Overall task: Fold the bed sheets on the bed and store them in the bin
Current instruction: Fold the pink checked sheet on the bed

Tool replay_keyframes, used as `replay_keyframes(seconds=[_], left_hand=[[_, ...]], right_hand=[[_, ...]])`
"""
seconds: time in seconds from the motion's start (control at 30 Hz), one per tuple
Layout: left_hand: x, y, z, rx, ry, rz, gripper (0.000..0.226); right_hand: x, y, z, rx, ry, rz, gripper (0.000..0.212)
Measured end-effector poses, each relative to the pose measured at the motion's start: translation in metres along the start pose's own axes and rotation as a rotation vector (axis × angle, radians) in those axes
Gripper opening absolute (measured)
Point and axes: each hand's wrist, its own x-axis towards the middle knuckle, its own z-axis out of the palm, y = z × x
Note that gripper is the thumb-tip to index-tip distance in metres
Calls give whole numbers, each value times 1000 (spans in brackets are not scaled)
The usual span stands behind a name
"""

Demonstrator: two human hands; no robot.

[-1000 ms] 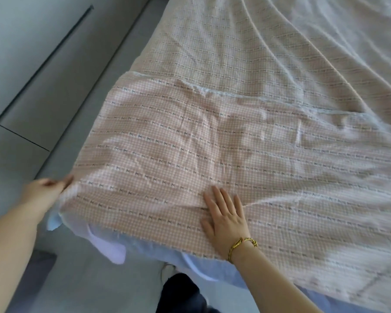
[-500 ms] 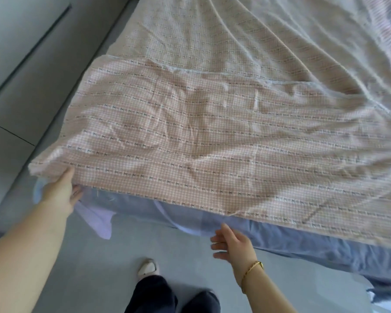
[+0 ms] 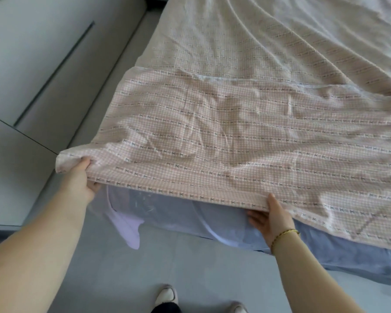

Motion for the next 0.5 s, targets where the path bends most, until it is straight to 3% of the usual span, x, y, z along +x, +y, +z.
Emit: replay_keyframes(seconds=[0.23, 0.33, 0.5], left_hand=[[-35, 41, -19, -68, -71, 74, 24], [-54, 64, -30, -100, -94, 117, 37], [-87, 95, -55, -153, -142, 128, 42]], right_hand=[[-46, -36, -7, -211, 181, -428, 31], [-76, -31, -17, -265, 204, -459, 41], [-127, -32, -17, -232, 186, -536, 30]])
